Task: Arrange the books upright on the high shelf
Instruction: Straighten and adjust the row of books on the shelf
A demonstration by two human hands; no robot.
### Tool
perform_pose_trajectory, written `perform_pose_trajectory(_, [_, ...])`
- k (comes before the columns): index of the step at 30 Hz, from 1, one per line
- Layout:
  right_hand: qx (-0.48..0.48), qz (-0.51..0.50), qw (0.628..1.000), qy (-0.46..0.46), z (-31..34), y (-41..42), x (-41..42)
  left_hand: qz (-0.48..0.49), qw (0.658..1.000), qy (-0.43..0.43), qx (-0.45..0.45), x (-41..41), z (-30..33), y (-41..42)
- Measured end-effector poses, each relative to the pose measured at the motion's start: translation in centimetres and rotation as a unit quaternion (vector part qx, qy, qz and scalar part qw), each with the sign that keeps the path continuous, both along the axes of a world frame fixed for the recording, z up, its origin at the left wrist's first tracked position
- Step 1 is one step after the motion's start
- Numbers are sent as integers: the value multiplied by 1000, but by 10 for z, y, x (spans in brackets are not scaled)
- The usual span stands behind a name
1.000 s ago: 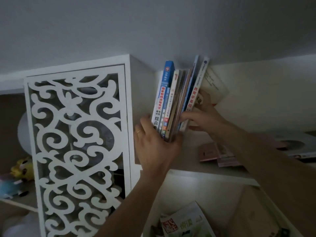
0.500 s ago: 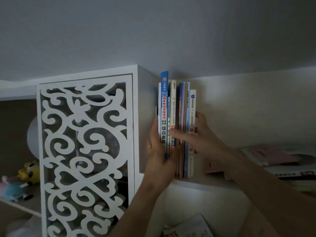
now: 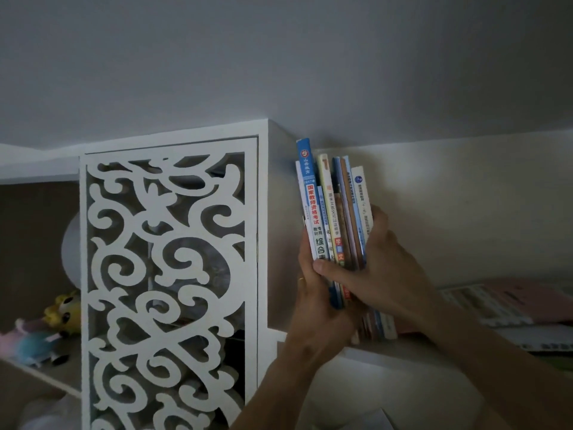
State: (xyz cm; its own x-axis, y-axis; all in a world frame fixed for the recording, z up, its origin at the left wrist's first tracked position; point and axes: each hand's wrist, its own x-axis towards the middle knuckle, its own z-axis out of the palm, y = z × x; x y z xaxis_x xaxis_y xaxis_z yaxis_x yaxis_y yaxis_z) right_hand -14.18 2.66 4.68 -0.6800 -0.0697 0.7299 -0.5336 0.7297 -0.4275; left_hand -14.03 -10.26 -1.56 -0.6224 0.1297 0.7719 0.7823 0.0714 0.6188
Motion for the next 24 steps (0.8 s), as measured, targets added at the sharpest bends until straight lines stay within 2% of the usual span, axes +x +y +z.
perform_pose_trajectory(3, [8, -38, 999, 5, 0, -2, 1, -27, 1000, 10, -11, -4, -3, -5])
perform_pose_trajectory(5, [-32, -56, 998, 6, -6, -5, 3, -73, 997, -8, -7, -4, 0, -13])
perform_pose_trajectory(8, [-96, -76, 992, 24, -18, -12, 5, -96, 993, -34, 54, -3, 4, -20])
perform_pose_trajectory(10, [-133, -89, 986, 52, -25, -12, 6, -45, 995, -21, 84, -3, 1, -21])
perform_pose_trajectory(15, [-168, -118, 973, 107, -38, -15, 4, 119, 991, 26, 62, -6, 0, -12])
perform_pose_trajectory(19, [-164, -120, 972, 114, -41, -18, 5, 284, 957, 37, -43, -16, 8, -11])
perform_pose_trajectory(24, [-145, -132, 976, 100, -41, -17, 6, 370, 920, 4, -128, -29, 12, -11])
